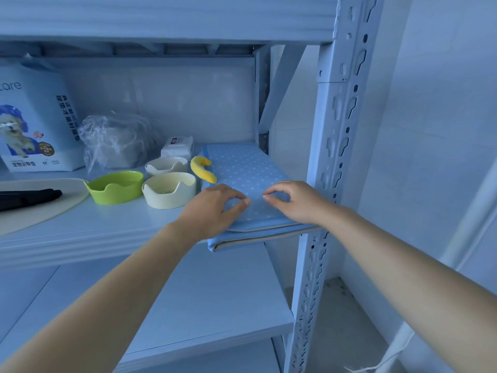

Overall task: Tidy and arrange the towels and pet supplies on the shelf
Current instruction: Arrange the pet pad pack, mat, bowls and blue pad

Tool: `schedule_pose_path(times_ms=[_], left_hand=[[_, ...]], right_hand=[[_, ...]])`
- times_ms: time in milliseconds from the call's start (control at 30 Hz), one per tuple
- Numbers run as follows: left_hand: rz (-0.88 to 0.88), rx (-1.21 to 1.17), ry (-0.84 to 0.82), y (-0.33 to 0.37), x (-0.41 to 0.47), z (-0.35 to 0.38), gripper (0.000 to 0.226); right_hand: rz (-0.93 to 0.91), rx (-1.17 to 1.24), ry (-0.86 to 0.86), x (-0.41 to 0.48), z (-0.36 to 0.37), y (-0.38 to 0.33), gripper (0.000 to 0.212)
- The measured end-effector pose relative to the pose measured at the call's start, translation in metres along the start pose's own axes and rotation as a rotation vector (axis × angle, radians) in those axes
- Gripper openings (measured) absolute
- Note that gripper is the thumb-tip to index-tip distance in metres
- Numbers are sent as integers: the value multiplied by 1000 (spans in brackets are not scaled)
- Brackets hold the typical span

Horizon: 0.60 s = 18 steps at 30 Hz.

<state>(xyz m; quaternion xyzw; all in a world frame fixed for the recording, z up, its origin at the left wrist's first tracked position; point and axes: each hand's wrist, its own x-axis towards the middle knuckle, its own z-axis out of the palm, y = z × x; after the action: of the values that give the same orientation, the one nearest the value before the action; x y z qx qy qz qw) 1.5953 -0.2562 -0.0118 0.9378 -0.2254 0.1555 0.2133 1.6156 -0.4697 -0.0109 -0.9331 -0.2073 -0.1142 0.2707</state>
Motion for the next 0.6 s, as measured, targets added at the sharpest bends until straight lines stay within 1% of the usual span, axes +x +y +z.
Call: schedule_pose_path(times_ms=[33, 100, 167, 200, 233, 267, 300, 333, 433, 600], left_hand=[[12, -6, 10, -1, 8, 1, 31], [14, -19, -11, -4, 21, 7, 27], [-38, -44, -73, -13, 28, 16, 33], [-86, -53, -106, -18, 27, 22, 41], [-119, -50, -122, -22, 25, 28, 54], [-131, -29, -118, -25, 23, 33, 71], [-134, -1, -109, -25, 22, 37, 81], [-137, 18, -97, -25, 22, 40, 82], [-141, 36, -73, -22, 24, 39, 71], [-135, 74, -61, -20, 23, 41, 72]], right_hand=[[-10, 0, -1, 6, 3, -1, 28], [-22, -3, -33, 17, 9, -2, 33], [22, -87, -153, 23, 13, -4, 45], [53, -166, -225, 25, 17, -3, 50], [74, -250, -283, 26, 20, 0, 53], [81, -312, -315, 25, 23, 3, 54], [80, -344, -322, 25, 26, 6, 54], [74, -356, -320, 25, 28, 8, 54], [58, -347, -320, 26, 28, 10, 54], [28, -318, -313, 28, 27, 15, 53]])
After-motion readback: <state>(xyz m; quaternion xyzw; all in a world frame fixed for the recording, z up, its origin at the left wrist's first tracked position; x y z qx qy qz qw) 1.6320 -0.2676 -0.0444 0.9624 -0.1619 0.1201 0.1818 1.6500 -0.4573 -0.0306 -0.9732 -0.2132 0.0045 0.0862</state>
